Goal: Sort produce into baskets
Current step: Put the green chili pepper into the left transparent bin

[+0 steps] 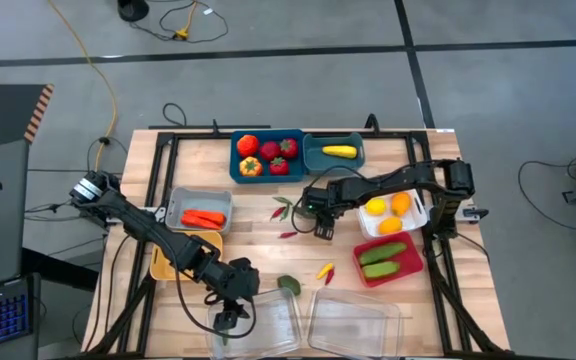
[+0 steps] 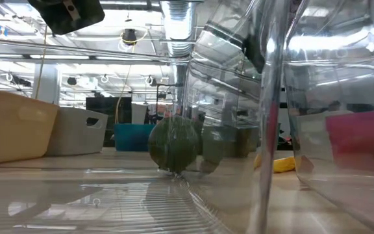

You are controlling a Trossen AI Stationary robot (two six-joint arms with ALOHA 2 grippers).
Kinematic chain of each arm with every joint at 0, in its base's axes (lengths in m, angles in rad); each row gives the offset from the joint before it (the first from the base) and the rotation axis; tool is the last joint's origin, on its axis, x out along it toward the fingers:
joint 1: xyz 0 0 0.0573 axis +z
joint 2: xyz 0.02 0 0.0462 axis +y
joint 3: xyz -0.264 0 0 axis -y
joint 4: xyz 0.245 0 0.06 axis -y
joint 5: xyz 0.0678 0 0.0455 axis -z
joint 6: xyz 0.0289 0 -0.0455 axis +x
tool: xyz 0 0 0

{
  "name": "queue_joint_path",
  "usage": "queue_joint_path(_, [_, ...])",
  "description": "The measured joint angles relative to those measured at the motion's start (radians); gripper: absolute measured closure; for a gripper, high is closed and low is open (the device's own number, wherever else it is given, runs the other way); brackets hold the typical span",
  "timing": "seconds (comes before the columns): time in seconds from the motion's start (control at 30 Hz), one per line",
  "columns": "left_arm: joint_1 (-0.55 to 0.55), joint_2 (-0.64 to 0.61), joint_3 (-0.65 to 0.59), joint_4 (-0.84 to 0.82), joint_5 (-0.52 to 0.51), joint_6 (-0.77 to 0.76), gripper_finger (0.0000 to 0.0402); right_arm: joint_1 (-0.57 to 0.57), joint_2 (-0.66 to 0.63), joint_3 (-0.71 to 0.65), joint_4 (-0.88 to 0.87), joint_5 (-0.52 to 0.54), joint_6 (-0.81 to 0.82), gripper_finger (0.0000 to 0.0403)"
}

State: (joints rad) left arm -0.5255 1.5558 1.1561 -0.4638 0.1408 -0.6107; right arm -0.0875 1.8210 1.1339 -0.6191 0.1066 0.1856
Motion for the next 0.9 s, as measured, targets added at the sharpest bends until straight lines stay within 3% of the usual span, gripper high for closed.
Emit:
queue_joint_path(0.17, [0.000,0.000,0.000,0.002,-0.027,0.001,0.0207,0.000,-0.006,0.004,-0.015,-0.001,0.000,0.0268])
queue_joint_path(0.3, [0.014,0.000,0.000,0.004,-0.043,0.008,0.0207,0.011,-0.008,0.070,-0.101,-0.007,0.000,0.0267])
queue_joint_path(0.5, [0.058,0.000,0.000,0.007,-0.047,0.050,0.0207,0.076,-0.010,0.232,-0.254,-0.031,-0.001,0.0229])
queue_joint_path(0.73, [0.107,-0.056,0.000,-0.057,-0.025,0.167,0.0207,0.203,-0.013,0.413,-0.339,-0.032,0.000,0.0240])
queue_joint_path(0.9, [0.113,-0.161,0.000,-0.210,-0.135,0.210,0.0207,0.288,-0.013,0.492,-0.325,-0.032,0.047,0.0240])
